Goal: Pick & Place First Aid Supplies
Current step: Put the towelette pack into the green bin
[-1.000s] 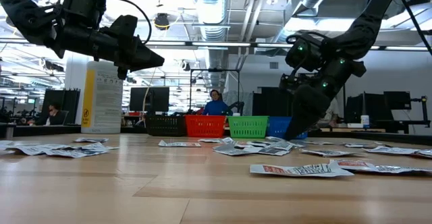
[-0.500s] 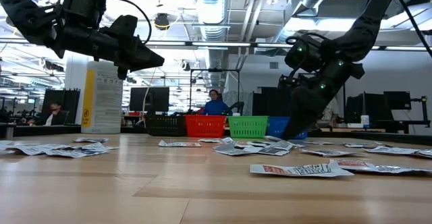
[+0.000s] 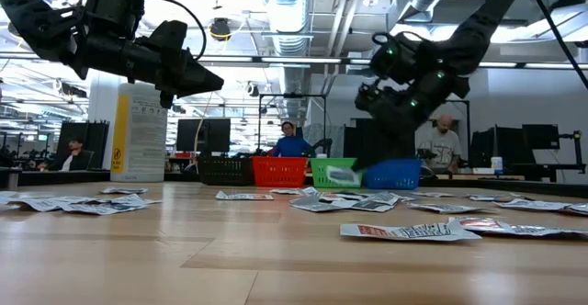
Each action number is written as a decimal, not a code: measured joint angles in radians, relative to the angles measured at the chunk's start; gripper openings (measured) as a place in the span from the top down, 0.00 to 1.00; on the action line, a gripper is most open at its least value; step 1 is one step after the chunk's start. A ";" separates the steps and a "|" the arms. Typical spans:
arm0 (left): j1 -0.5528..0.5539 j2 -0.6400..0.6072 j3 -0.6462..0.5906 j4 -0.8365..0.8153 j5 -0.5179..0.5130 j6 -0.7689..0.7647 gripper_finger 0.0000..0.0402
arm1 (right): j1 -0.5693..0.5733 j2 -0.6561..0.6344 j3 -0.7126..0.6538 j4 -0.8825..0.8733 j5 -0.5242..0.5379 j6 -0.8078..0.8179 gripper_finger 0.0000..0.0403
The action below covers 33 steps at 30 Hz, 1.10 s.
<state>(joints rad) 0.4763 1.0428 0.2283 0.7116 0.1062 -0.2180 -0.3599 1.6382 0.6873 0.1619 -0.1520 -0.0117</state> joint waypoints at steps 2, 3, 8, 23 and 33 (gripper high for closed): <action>0.000 0.000 0.000 0.000 0.000 0.000 0.84 | 0.000 0.000 0.023 -0.001 0.000 -0.008 1.00; 0.000 0.000 0.000 0.000 0.000 0.000 0.84 | 0.000 0.000 0.036 -0.004 0.000 -0.012 1.00; 0.000 0.000 0.000 0.000 0.000 0.000 0.84 | -0.005 -0.001 0.106 -0.009 0.006 -0.031 1.00; 0.000 0.000 0.000 0.001 0.000 -0.026 0.84 | -0.142 -0.003 0.346 -0.234 0.224 -0.305 1.00; 0.000 0.000 0.000 0.004 0.000 -0.026 0.84 | -0.279 0.005 0.360 -0.254 0.215 -0.371 1.00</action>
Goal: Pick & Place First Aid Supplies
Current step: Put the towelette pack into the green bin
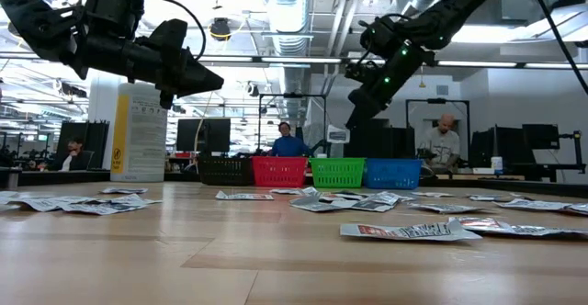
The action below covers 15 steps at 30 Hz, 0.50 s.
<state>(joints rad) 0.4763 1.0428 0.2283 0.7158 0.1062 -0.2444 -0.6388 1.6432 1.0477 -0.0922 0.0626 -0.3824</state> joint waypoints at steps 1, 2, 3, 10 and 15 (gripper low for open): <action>0.000 0.000 0.000 0.000 0.000 0.000 0.84 | -0.001 0.005 0.000 0.003 -0.012 -0.008 1.00; 0.000 0.000 0.000 0.000 0.000 0.000 0.84 | -0.001 0.011 0.000 0.005 -0.014 -0.011 1.00; 0.000 0.000 0.000 0.000 0.000 0.000 0.84 | -0.001 0.014 0.000 0.000 -0.015 -0.011 1.00; 0.000 0.000 0.000 0.000 0.000 0.000 0.84 | 0.017 0.047 -0.001 0.030 -0.035 -0.013 1.00; 0.000 0.000 0.000 0.000 0.000 0.000 0.84 | 0.032 0.049 0.000 0.092 -0.037 -0.001 1.00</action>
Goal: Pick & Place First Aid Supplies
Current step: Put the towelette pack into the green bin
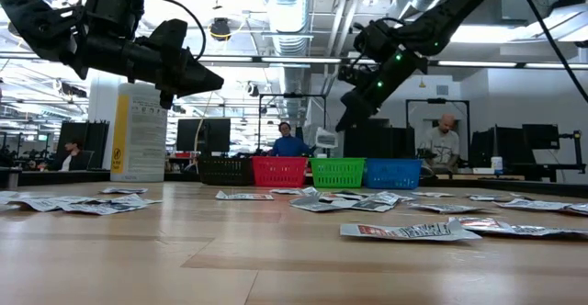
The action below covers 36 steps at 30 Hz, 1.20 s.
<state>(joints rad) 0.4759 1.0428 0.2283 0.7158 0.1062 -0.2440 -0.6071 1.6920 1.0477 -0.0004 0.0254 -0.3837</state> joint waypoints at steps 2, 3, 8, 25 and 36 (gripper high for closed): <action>0.002 0.000 0.000 0.000 0.000 0.001 0.84 | 0.008 0.000 0.007 0.022 -0.001 0.011 1.00; 0.003 -0.001 0.000 0.000 0.000 0.001 0.84 | 0.011 0.000 0.017 0.021 -0.002 0.015 1.00; 0.003 -0.002 0.000 0.001 0.000 0.007 0.84 | 0.030 -0.001 0.067 0.025 -0.004 0.014 1.00; 0.003 -0.002 0.000 0.000 0.000 0.008 0.84 | -0.018 0.015 0.100 -0.147 -0.003 -0.017 1.00; 0.002 -0.002 0.000 0.000 0.000 0.003 0.84 | -0.016 0.097 0.099 -0.149 -0.025 -0.012 1.00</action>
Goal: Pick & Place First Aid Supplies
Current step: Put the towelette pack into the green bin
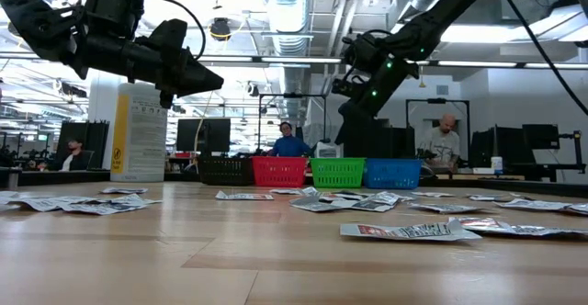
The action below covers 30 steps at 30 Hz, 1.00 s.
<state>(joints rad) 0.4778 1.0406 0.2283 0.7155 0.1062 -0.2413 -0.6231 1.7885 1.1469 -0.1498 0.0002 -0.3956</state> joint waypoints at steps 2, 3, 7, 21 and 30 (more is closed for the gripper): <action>0.000 0.000 0.000 0.000 0.000 0.000 0.84 | 0.000 0.000 0.000 -0.006 0.000 -0.004 1.00; 0.000 0.000 0.000 0.000 0.000 0.000 0.84 | 0.000 0.000 0.000 -0.007 0.000 -0.004 1.00; 0.000 0.000 0.000 0.000 0.000 0.000 0.84 | -0.001 0.000 0.000 -0.026 -0.002 0.004 1.00; 0.000 0.000 0.000 0.000 0.000 -0.002 0.84 | 0.009 0.000 0.000 -0.054 -0.004 0.004 0.81; 0.000 0.000 0.000 -0.001 0.000 -0.003 0.84 | 0.039 -0.085 0.000 -0.156 0.000 0.009 0.75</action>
<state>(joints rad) 0.4778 1.0405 0.2283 0.7147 0.1062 -0.2438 -0.5841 1.7035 1.1469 -0.3063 0.0003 -0.3871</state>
